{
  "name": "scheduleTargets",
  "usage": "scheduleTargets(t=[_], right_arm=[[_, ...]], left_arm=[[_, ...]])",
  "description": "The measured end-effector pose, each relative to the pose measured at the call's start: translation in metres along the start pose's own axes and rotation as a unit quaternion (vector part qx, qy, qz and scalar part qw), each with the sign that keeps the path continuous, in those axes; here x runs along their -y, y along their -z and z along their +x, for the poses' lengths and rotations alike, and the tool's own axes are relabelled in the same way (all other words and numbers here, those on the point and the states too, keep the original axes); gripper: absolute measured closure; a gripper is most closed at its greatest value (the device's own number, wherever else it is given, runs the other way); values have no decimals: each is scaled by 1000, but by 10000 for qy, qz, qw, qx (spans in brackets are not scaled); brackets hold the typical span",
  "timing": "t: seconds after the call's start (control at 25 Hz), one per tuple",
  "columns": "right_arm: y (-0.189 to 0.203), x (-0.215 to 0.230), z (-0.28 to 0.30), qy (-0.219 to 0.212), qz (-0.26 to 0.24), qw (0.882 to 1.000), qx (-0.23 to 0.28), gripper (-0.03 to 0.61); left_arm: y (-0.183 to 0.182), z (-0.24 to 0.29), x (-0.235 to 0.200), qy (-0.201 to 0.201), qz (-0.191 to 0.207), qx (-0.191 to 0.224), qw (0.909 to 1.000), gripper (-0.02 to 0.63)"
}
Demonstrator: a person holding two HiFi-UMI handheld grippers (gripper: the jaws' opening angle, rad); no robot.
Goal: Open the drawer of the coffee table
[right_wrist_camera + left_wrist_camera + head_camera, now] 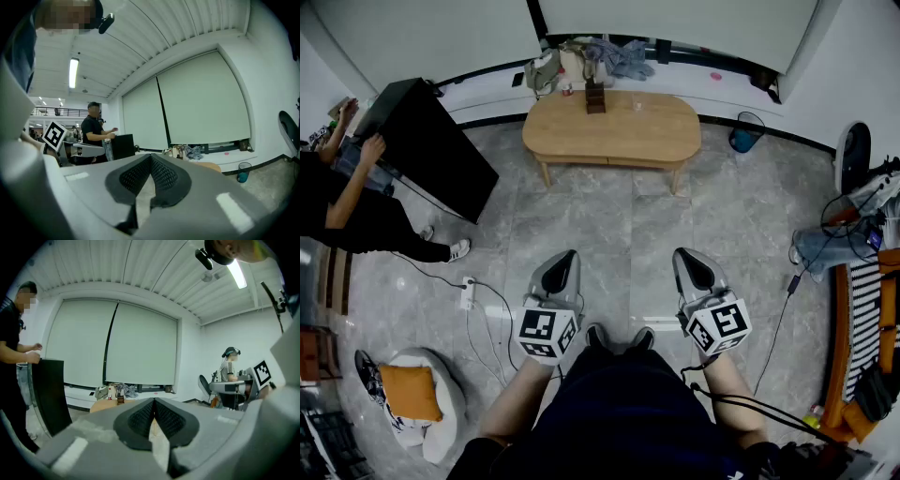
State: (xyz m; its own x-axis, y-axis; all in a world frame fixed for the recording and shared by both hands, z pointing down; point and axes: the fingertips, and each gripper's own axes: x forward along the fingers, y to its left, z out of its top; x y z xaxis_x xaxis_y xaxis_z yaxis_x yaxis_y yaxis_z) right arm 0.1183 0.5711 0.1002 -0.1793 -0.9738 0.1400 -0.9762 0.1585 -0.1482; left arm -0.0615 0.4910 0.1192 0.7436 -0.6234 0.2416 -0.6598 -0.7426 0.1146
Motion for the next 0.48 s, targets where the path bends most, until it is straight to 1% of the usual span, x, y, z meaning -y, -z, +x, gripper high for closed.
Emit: scheduleTargets(t=[0.16, 0.28, 0.48], right_arm=[[-5, -6, 9, 24, -14, 10000, -29, 578], [-12, -14, 13, 101, 13, 9999, 94, 577], [-16, -29, 30, 250, -97, 9995, 186, 577]], left_arm=[[-7, 1, -11, 29, -9, 41, 10000, 612], [-8, -6, -23, 49, -20, 71, 10000, 612], [-6, -17, -54, 14, -37, 136, 9999, 612]])
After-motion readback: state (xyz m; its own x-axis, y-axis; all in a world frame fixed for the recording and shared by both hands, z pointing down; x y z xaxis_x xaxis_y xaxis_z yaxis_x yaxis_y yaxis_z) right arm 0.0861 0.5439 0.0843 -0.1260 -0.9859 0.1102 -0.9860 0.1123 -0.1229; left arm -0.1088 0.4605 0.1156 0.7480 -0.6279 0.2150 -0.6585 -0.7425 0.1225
